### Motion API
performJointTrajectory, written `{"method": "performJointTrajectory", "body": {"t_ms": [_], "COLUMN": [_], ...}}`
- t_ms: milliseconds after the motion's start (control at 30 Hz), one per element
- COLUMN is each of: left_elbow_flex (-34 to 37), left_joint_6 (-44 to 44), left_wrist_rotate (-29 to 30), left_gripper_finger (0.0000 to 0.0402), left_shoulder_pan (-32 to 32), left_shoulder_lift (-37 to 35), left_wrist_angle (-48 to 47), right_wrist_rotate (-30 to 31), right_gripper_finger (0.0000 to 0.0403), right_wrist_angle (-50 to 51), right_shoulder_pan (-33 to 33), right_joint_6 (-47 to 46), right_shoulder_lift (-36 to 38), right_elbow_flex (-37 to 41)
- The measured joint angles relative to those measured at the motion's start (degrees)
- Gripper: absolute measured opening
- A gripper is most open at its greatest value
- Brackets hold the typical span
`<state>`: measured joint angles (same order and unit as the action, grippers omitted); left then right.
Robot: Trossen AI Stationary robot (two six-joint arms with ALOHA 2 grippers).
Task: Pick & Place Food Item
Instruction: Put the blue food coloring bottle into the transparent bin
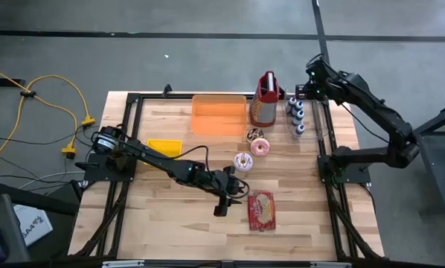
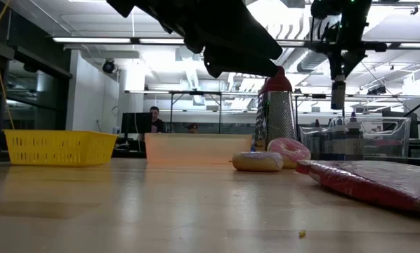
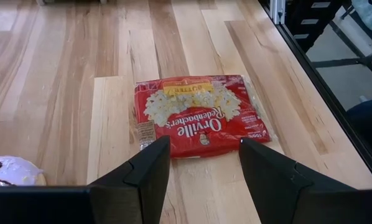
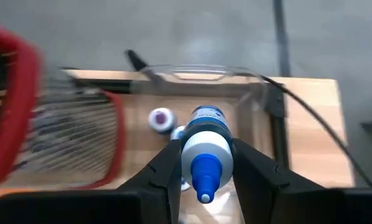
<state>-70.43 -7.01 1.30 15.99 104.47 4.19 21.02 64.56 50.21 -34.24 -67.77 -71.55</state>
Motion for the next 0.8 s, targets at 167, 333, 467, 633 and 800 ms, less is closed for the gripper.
{"method": "performJointTrajectory", "body": {"t_ms": [167,333,467,633,800], "left_elbow_flex": [0.0,0.0,0.0,0.0,0.0], "left_joint_6": [0.1,0.1,0.0,0.0,0.0], "left_wrist_rotate": [0.0,0.0,0.0,0.0,0.0], "left_gripper_finger": [0.0187,0.0187,0.0187,0.0187,0.0187], "left_shoulder_pan": [0.0,0.0,-0.1,-0.1,-0.1], "left_shoulder_lift": [0.0,0.0,0.0,0.0,0.0], "left_wrist_angle": [0.1,0.1,0.1,0.1,0.1], "right_wrist_rotate": [-4.2,-6.4,-6.1,-3.4,-3.0], "right_gripper_finger": [0.0105,0.0105,0.0105,0.0105,0.0105], "right_wrist_angle": [-0.1,-0.1,-1.1,1.1,1.4], "right_shoulder_pan": [-2.2,-6.0,-9.4,-11.0,-12.0], "right_joint_6": [1.0,1.0,-0.6,-3.0,-4.1], "right_shoulder_lift": [3.8,3.0,0.1,-3.2,-5.5], "right_elbow_flex": [0.0,0.0,0.0,0.0,0.5]}}
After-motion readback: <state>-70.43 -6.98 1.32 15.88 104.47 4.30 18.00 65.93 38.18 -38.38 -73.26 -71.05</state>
